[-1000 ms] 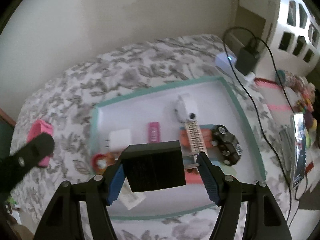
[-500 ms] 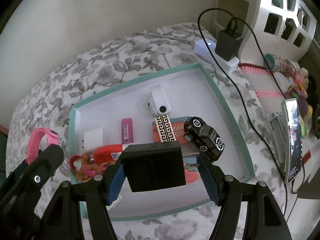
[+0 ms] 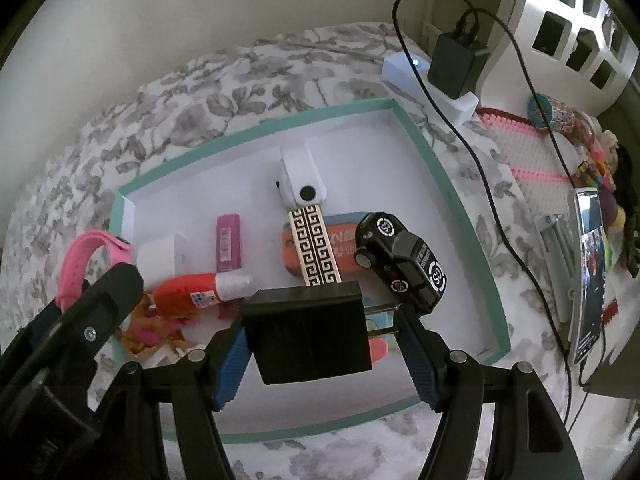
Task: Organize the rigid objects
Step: 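Lower the band and plug into the tray and open both grippers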
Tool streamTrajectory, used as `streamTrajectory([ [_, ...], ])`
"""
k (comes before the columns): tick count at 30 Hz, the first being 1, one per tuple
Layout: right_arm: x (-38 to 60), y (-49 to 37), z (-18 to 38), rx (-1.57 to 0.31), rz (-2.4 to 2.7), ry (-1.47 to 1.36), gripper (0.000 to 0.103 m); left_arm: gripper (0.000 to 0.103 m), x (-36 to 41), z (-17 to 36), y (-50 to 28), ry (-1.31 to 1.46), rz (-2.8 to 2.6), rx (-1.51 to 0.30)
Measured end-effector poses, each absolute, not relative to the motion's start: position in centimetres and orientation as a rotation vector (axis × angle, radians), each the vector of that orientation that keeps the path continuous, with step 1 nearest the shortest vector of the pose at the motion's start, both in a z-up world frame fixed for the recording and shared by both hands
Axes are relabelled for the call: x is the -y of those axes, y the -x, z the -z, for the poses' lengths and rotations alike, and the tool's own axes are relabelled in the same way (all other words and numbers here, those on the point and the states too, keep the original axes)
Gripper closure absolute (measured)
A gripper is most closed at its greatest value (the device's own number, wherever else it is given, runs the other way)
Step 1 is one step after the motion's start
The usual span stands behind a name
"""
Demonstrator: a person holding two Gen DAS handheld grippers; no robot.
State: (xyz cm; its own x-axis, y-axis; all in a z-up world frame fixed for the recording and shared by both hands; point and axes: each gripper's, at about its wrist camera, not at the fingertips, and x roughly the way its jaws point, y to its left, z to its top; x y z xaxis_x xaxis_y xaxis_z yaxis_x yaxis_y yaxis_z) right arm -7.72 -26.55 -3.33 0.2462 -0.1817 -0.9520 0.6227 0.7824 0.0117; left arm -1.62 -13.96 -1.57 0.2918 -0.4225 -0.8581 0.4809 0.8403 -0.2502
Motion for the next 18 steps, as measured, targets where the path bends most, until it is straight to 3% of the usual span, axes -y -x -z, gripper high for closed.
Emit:
streamTrajectory([
  [18,26.43,7.47,3.72,-1.225,0.575,-0.414,0.031,0.035,13.68,2.12,1.2,-0.045,0.602,-1.178],
])
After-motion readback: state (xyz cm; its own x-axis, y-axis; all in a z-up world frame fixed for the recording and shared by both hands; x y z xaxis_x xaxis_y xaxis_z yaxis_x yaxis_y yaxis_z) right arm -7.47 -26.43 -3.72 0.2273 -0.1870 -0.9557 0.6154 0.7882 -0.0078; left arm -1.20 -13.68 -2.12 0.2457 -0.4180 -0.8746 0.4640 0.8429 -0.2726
